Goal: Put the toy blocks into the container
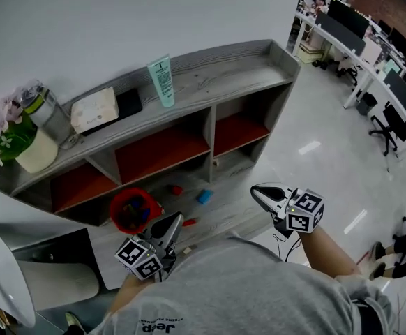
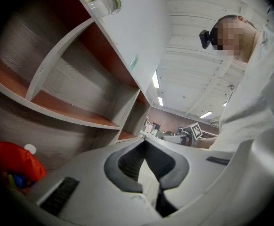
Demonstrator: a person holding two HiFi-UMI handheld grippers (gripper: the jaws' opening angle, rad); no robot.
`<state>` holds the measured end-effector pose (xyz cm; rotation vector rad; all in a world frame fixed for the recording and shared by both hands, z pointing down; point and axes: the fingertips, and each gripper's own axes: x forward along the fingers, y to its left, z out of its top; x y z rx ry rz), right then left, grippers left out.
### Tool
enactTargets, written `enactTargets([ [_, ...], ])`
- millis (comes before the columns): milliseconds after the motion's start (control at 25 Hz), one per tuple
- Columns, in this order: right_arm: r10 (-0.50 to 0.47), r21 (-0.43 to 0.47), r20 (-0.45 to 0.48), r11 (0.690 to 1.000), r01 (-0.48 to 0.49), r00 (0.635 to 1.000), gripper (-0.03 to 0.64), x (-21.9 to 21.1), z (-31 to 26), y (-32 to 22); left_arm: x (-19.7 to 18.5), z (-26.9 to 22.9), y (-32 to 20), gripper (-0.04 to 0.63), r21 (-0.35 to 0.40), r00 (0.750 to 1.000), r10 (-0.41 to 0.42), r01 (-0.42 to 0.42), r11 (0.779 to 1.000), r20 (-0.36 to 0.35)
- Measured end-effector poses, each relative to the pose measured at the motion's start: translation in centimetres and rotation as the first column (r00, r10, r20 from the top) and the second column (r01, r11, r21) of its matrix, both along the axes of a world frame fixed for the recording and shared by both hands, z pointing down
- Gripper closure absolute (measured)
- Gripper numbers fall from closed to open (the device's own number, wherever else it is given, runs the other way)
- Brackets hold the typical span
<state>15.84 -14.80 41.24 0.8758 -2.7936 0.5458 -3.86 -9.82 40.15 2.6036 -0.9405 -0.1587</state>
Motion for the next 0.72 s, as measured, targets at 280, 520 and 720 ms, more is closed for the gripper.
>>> enactTargets([
  [280,-0.120,-0.022,-0.003,0.993,0.120,0.993,0.609,0.9,2.8,-6.3,2.1,1.2,-3.7,0.584,-0.040,0.992,-0.124,0.126,0.991,0.034],
  [520,-0.293,-0.053,-0.114,0.956,0.288,0.949,0.609,1.2,9.5,-10.6,4.6,2.5,-4.8,0.584,-0.105,0.942,-0.330,0.334,0.937,0.053],
  [720,-0.270,-0.057,-0.217,0.963,0.264,0.938,0.584,-0.3,16.4,-14.9,6.2,5.5,-5.7,0.584,-0.135,0.908,-0.409,0.418,0.898,0.092],
])
